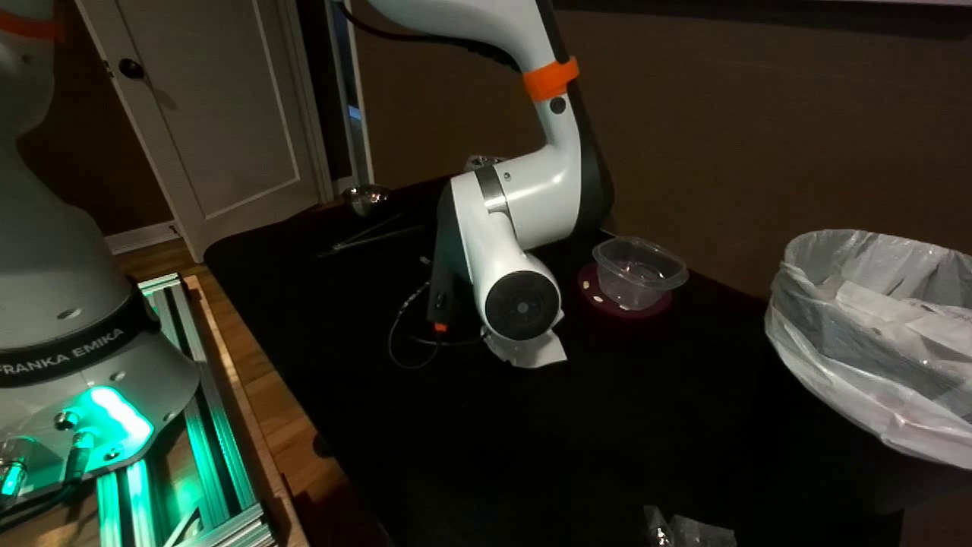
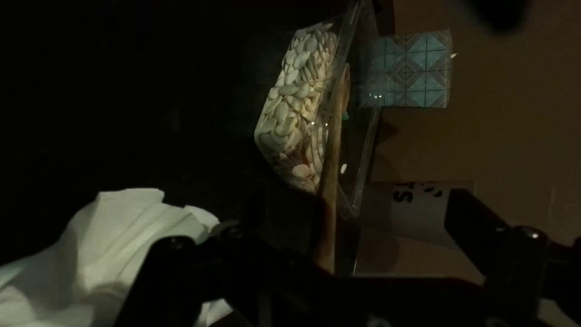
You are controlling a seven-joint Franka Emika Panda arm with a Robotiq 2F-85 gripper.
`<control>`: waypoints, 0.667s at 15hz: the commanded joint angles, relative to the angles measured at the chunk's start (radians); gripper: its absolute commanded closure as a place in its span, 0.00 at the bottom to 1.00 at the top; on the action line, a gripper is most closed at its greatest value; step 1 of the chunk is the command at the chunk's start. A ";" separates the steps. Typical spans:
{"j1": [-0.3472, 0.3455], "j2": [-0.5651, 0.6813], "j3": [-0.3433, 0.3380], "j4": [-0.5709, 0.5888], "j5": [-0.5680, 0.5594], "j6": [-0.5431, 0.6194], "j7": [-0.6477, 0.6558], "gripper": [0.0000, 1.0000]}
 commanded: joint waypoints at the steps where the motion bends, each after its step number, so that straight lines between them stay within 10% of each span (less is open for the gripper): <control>1: 0.002 0.011 -0.007 0.023 -0.040 -0.046 0.026 0.00; 10: 0.006 0.012 -0.005 0.059 -0.087 -0.044 0.017 0.00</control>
